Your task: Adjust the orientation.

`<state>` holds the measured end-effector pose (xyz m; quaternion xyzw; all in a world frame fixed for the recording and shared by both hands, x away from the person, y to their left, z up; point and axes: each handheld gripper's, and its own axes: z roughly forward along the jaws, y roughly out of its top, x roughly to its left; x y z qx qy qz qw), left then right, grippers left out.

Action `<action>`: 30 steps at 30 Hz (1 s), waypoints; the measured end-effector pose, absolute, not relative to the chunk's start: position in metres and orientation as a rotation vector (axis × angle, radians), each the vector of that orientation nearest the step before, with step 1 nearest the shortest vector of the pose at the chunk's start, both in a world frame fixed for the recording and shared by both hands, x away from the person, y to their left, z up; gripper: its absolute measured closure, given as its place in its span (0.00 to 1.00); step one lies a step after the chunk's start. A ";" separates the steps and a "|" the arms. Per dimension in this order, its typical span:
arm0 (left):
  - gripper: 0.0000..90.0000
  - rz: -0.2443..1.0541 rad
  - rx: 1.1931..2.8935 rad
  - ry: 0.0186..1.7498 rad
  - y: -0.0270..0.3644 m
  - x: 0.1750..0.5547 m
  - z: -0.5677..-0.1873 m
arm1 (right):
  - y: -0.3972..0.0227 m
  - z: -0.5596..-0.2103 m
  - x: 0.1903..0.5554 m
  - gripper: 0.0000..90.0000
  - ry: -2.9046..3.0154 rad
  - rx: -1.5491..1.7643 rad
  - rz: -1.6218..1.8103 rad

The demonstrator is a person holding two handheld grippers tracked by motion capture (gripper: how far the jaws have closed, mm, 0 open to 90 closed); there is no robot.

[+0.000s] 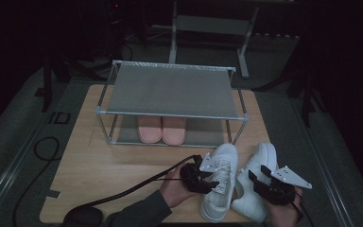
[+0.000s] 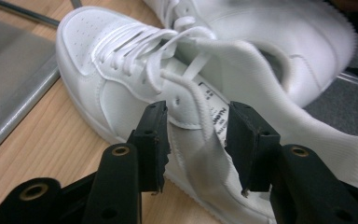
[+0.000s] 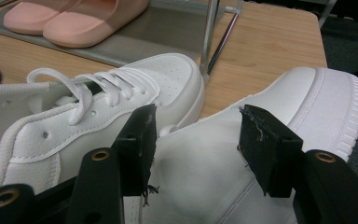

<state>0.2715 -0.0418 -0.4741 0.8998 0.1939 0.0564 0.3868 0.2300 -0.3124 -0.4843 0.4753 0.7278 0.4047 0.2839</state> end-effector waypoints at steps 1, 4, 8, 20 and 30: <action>0.64 0.148 2.290 0.503 -0.043 0.272 -0.476 | -0.312 -0.484 0.230 0.51 1.948 1.271 1.083; 0.61 0.141 2.288 0.523 -0.047 0.273 -0.480 | -0.312 -0.484 0.230 0.51 1.948 1.271 1.084; 0.57 0.161 2.283 0.557 -0.052 0.273 -0.483 | -0.312 -0.485 0.230 0.51 1.948 1.270 1.084; 0.83 0.290 2.348 0.623 -0.046 0.276 -0.480 | -0.312 -0.485 0.230 0.50 1.947 1.269 1.084; 0.92 0.325 2.340 0.693 -0.016 0.292 -0.478 | -0.313 -0.485 0.230 0.51 1.949 1.269 1.086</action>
